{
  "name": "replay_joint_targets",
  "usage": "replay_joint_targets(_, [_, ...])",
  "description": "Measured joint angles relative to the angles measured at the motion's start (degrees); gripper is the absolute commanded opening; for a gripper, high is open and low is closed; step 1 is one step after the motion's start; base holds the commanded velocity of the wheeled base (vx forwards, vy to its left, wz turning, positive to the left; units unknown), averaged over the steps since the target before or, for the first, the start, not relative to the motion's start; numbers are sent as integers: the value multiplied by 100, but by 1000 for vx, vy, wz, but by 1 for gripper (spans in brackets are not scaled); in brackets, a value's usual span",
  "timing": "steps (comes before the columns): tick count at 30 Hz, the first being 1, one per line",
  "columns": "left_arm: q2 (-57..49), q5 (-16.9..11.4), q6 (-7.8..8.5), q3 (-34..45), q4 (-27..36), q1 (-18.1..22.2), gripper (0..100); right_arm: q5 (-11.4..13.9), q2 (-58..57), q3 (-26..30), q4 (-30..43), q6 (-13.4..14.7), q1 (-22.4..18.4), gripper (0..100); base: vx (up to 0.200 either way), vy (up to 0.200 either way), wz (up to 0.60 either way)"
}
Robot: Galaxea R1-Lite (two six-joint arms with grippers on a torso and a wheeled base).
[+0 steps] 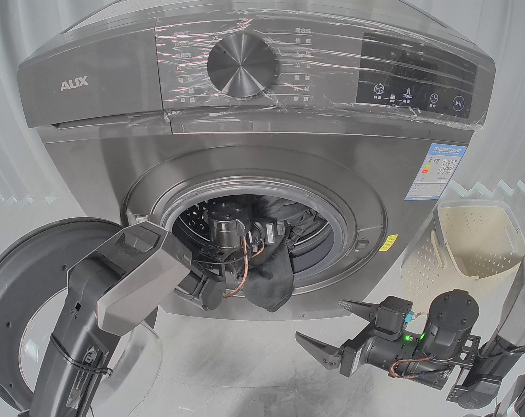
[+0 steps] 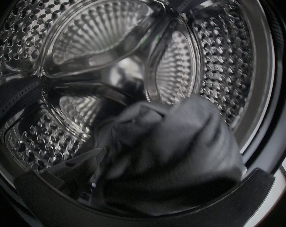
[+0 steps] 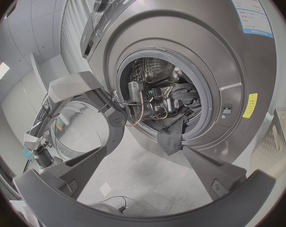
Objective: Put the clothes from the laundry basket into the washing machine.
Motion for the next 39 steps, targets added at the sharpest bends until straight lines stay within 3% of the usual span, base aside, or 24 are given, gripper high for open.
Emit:
replay_joint_targets(7, [-251,-294,185,951,33,-199,100,0,0,0,2,4,7,100,0,0,0])
replay_joint_targets(20, [-9,-414,424,918,22,-267,100,0,2,-11,2,9,32,100,0,0,0])
replay_joint_targets(21, [29,-413,438,870,17,-262,0,0,2,-15,0,9,33,100,0,0,0])
replay_joint_targets(27, [210,-417,664,708,-5,-199,0,-1,5,-41,0,9,41,100,0,0,0])
replay_joint_targets(39, [239,-305,613,18,-18,-115,0,0,9,-67,-2,11,55,100,0,0,0])
